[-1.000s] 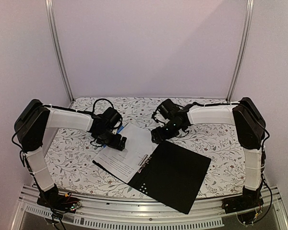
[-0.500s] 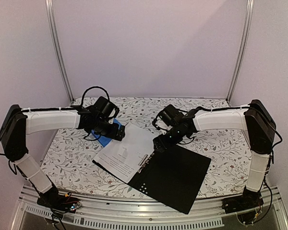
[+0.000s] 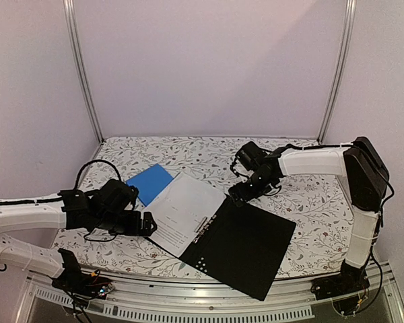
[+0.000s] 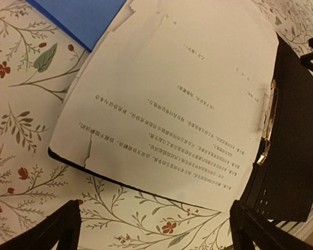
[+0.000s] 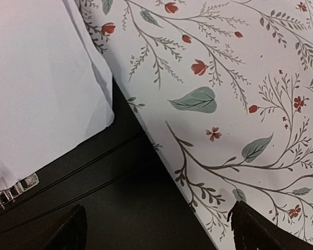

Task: Put the files into the folder
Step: Rotate the file at the center of the board.

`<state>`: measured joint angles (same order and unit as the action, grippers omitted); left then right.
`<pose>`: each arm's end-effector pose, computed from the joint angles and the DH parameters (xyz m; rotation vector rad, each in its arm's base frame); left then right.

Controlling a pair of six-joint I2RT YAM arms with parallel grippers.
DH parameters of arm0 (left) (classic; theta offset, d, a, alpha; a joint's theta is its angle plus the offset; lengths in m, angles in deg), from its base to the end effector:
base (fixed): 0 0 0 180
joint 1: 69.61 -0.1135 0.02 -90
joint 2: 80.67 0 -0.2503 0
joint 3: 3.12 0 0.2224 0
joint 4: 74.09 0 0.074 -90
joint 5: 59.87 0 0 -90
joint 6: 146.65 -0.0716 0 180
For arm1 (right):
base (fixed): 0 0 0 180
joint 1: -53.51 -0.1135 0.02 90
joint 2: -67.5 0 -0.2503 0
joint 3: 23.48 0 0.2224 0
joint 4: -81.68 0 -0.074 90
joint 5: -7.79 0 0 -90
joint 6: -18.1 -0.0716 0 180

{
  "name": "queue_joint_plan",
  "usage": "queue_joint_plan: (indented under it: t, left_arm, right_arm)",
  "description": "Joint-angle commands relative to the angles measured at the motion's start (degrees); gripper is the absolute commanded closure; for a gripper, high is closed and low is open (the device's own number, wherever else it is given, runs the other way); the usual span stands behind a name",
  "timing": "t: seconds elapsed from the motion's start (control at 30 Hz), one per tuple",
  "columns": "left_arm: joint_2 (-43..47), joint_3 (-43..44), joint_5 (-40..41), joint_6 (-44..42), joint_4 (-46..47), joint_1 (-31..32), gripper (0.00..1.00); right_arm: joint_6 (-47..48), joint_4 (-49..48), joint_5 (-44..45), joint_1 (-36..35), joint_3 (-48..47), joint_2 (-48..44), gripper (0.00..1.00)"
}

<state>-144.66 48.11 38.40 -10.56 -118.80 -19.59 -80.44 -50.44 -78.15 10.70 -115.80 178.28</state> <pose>0.1396 -0.1505 0.1672 0.0346 2.6233 -0.4424 0.2808 0.2532 0.1439 -0.7863 2.6193 0.1608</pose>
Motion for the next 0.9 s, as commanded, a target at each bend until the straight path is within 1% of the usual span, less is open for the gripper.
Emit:
queue_joint_plan:
  t: [0.0, 0.1, 0.13, 0.4, 0.73, 0.87]
  left_arm:
    - [2.4, -3.4, 0.8, 9.6, -3.1, 1.7, 0.01]
    - [0.1, -4.3, 0.7, 10.0, -2.8, 1.7, 0.0]
    - [-1.1, -4.4, 0.8, 9.9, -2.3, 1.7, 0.0]
    - [-7.8, -5.3, -0.5, 9.4, 4.4, 0.2, 0.0]
    - [-16.9, -3.4, -3.3, 9.4, 12.3, -0.7, 0.0]
    - [-19.1, -2.8, -4.3, 9.3, 14.8, -0.8, 0.01]
  right_arm:
    - [1.0, 1.0, -2.4, 3.2, -3.1, 2.3, 0.04]
    - [1.0, 1.6, -3.4, 4.3, -4.4, 4.0, 0.04]
    - [0.9, 1.9, -5.4, 4.4, -4.6, 4.2, 0.04]
    - [0.1, 2.3, -12.3, 6.1, -2.9, 4.9, 0.04]
    - [-1.4, 2.3, -13.7, 6.4, 2.6, 2.2, 0.05]
    - [-1.7, 2.5, -14.2, 6.7, 4.4, 1.4, 0.05]
